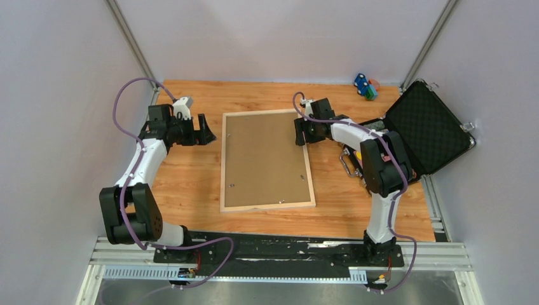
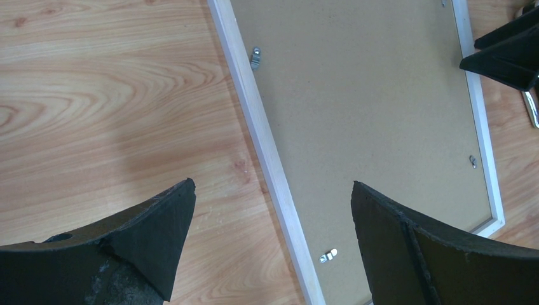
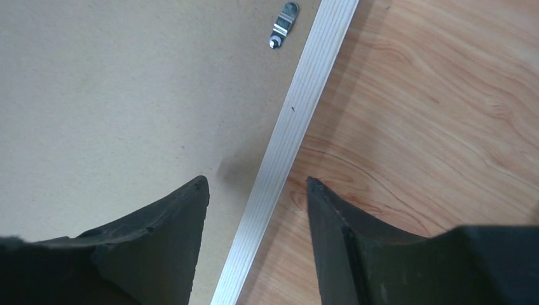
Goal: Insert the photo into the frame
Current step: Move the photo frame to the center of the board.
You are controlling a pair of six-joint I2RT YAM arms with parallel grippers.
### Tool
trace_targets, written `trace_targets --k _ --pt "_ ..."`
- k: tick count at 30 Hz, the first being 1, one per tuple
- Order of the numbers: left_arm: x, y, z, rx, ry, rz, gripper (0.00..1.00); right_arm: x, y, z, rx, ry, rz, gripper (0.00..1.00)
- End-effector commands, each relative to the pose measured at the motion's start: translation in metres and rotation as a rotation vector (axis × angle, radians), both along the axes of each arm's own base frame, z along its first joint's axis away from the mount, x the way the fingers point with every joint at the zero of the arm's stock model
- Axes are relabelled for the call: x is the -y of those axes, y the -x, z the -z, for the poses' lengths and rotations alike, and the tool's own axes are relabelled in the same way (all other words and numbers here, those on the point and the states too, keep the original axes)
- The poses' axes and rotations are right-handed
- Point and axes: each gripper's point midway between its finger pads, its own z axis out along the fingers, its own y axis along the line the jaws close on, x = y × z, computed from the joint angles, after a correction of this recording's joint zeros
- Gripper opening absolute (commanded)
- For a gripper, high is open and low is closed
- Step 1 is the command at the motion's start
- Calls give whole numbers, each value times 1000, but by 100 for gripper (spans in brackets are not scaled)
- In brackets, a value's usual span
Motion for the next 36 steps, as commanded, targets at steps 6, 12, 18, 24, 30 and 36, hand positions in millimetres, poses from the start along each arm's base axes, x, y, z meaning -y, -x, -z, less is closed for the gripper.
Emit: trace_targets --k 6,12,18,24,30,36 --pt "-5 -4 -7 37 -26 1 100 -1 -11 1 16 -23 0 40" --pt "-5 -4 -6 34 -25 1 100 4 -4 9 -7 -18 4 30" --pt "-6 -5 -2 29 -32 0 100 11 2 15 -27 -13 15 16" --pt "-7 -6 3 16 -33 -7 100 21 19 17 -51 -16 20 4" --pt "0 -10 18 -34 -37 10 100 26 46 20 -81 -19 -4 0" --pt "15 -18 44 -96 -112 63 100 34 64 17 -74 0 -21 0"
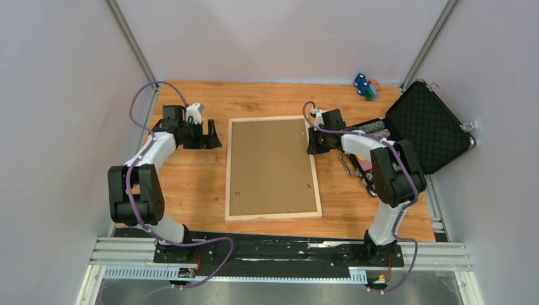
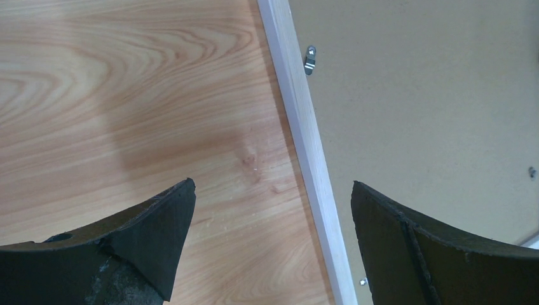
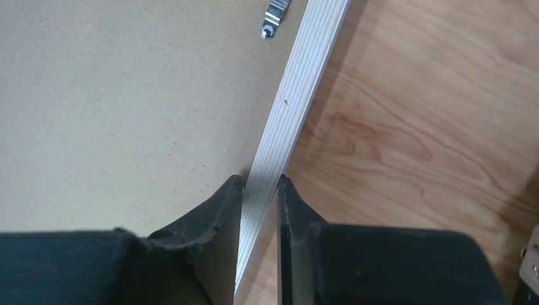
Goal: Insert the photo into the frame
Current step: Move the photo frame to the center of the board, then install the photo frame at the center of the board.
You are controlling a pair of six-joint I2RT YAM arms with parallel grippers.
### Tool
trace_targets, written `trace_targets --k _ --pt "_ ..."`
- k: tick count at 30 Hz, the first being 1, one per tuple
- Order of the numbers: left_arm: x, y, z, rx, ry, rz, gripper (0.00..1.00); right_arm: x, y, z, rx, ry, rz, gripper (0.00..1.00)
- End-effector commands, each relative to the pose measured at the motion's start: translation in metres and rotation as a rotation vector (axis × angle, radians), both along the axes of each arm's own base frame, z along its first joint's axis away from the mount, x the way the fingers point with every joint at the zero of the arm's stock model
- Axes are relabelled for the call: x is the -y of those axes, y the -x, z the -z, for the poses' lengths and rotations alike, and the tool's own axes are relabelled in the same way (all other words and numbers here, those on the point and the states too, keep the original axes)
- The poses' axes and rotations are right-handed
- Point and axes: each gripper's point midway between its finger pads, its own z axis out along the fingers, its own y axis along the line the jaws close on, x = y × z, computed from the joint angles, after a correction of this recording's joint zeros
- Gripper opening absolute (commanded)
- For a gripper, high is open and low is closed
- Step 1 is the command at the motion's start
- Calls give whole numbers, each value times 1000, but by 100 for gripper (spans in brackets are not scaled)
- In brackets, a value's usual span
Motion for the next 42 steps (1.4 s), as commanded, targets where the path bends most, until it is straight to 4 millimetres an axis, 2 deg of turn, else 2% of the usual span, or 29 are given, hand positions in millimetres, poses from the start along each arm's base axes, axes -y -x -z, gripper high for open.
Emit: trace_targets --k 1,8,18,30,42 --pt "14 -18 3 6 -66 61 100 11 29 -1 -26 46 -69 0" --pt "36 -28 24 -63 -174 104 100 17 41 -11 7 58 -92 0" --pt "66 -32 52 -134 -342 216 96 14 40 -9 -4 44 -99 0" --pt "66 -37 70 -170 -420 229 84 13 39 -9 -12 27 -97 0" --pt "70 -46 72 -158 -416 233 69 13 40 -8 -24 16 -98 0"
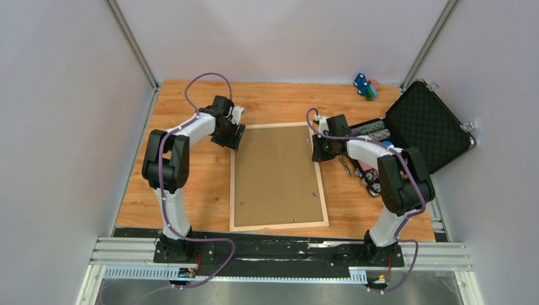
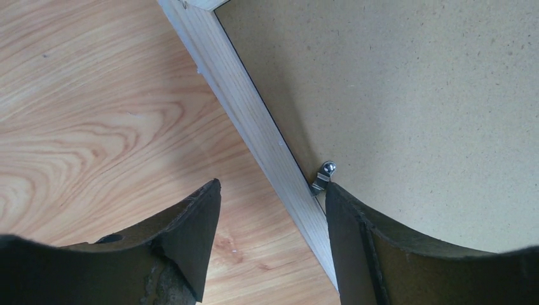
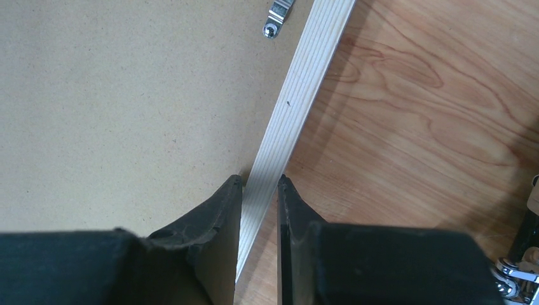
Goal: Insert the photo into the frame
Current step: Install the photo frame at the center of the board.
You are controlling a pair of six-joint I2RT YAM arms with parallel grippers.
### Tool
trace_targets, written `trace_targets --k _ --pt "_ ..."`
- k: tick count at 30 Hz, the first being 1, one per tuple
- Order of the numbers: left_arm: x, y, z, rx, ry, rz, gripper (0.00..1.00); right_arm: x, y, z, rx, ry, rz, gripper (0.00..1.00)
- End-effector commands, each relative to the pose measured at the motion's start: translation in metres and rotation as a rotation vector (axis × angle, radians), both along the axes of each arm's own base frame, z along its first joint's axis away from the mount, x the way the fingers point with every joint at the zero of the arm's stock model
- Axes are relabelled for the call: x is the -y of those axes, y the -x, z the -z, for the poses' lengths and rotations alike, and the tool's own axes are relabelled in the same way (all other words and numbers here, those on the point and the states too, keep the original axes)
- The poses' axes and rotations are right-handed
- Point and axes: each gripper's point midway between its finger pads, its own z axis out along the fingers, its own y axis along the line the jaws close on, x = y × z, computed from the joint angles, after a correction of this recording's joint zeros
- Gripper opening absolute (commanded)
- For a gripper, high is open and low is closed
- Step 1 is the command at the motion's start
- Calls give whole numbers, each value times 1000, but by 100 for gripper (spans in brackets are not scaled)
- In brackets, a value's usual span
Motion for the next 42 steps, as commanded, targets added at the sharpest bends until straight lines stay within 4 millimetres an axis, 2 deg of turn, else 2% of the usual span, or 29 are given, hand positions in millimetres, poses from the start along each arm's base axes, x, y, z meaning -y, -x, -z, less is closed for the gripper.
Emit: trace_targets --k 1,9,14,16,19,21,24,25,31,35,39,42 --pt "3 -13 -3 33 -10 19 68 -5 2 -7 5 -21 -53 0" --pt "5 -18 -5 46 -4 30 54 -5 2 -4 -3 -21 -57 0" --pt "6 -20 -8 61 -3 38 52 -4 1 -4 -3 -20 -54 0" --pt "7 -21 -13 68 6 42 57 -4 1 -4 -1 -21 -56 0" --pt "8 -22 -21 80 11 44 78 -4 -2 -7 6 -20 -53 1" --pt "8 -23 -30 96 14 46 87 -4 -4 -10 13 -19 -49 4" --pt "8 -21 -42 117 17 55 95 -5 -7 -14 23 -20 -48 11" --pt "8 -19 -44 113 22 59 98 -5 -8 -15 24 -18 -47 14" --pt "11 2 -55 100 62 80 99 -4 -15 -19 34 -13 -37 25" --pt "12 22 -54 61 89 94 97 -5 -17 -22 41 -15 -37 25" --pt "18 52 -59 9 152 149 96 -5 -16 -22 38 -17 -37 24" --pt "22 70 -63 2 185 205 96 -5 -18 -20 36 -17 -34 18"
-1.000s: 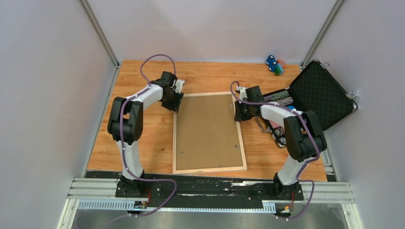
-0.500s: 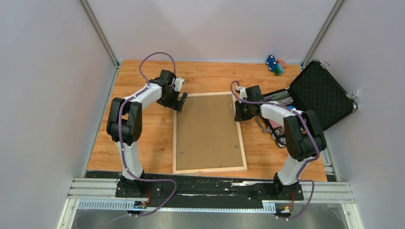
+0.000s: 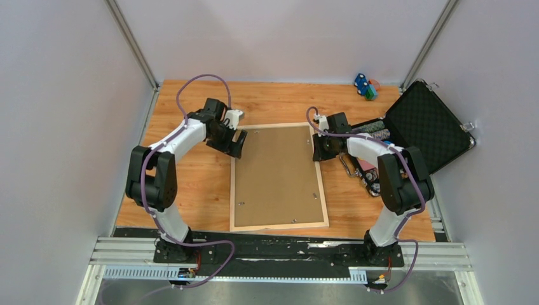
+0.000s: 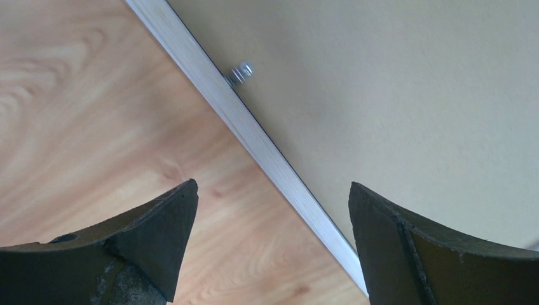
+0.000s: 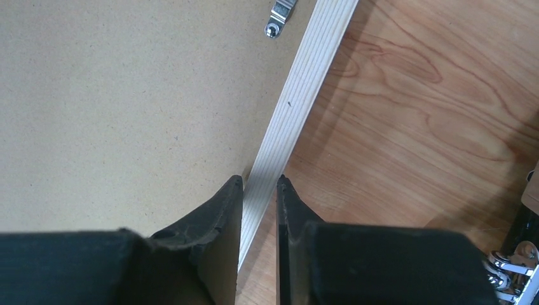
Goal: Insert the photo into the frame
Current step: Install the photo frame at the center of the board, then move the photo frame to the center of the board.
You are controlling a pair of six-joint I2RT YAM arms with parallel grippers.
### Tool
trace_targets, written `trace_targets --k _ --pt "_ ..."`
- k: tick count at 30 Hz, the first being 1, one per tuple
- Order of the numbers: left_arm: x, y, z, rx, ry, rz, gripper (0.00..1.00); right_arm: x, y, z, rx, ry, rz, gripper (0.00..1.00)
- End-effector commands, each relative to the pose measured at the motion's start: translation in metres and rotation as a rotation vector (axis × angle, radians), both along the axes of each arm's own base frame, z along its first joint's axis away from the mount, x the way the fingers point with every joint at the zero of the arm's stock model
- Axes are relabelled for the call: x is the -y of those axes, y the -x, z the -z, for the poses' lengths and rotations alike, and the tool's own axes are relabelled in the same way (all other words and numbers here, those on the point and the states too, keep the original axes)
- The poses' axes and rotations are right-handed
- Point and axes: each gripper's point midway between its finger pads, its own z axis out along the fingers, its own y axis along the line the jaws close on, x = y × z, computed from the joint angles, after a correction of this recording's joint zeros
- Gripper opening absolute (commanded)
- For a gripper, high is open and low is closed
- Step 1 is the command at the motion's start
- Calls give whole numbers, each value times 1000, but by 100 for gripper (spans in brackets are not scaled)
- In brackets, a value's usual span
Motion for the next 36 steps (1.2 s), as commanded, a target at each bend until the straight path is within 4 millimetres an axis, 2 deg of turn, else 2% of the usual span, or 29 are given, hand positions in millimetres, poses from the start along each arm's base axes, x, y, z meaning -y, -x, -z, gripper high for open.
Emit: trace_targets --k 1,7,19,24,32,36 --pt "7 32 -19 7 68 113 96 -8 -20 -17 61 -28 -20 14" --pt "-3 48 -19 26 31 152 97 -4 -39 -11 14 -65 86 0" --pt "-10 51 -33 87 6 191 98 8 -74 10 -161 -255 296 0" --pt "-7 47 -34 98 14 188 99 14 -88 7 -148 -288 344 0" --pt "2 37 -32 99 62 156 100 14 -87 3 -132 -316 375 0" --pt "11 38 -28 82 96 168 100 18 -87 -7 -107 -333 396 0"
